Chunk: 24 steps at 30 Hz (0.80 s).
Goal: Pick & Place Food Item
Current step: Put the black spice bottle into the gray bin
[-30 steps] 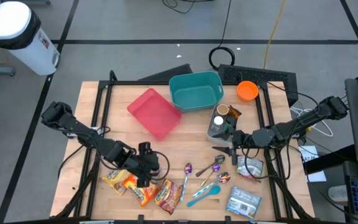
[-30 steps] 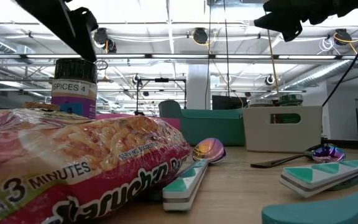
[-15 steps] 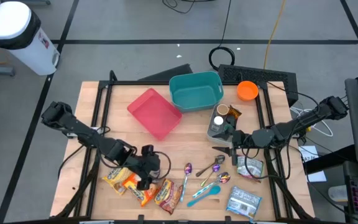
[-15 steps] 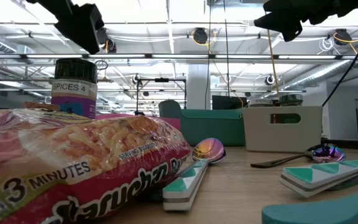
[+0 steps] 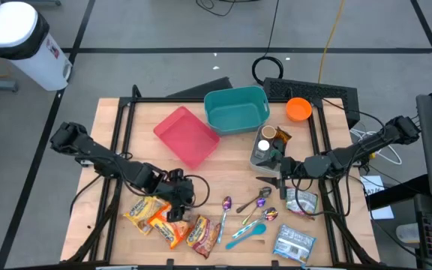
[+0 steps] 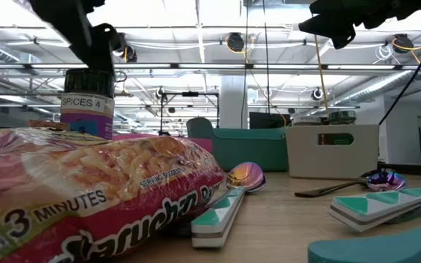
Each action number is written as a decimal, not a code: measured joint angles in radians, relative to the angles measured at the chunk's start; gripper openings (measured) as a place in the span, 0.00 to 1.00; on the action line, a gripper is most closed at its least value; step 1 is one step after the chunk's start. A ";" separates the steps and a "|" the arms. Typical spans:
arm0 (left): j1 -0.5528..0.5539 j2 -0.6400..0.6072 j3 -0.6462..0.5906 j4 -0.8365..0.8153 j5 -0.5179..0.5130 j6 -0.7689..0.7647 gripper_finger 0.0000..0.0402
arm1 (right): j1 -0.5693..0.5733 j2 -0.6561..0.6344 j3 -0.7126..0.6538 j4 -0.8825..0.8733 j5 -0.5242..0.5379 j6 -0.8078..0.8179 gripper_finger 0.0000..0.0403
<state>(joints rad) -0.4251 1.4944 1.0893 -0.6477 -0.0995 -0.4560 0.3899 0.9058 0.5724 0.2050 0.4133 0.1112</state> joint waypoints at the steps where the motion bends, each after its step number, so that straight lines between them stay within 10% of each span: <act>1: 0.002 0.000 0.000 -0.030 0.006 0.012 0.85 | 0.000 0.000 0.000 0.000 0.000 0.000 0.50; 24: -0.301 -0.036 -0.026 -0.141 -0.511 -0.087 0.85 | 0.000 0.000 0.000 -0.021 -0.001 0.034 0.50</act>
<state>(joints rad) -0.7265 1.4583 1.0631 -0.7892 -0.6102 -0.5430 0.3897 0.9054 0.5724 0.1837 0.4126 0.1452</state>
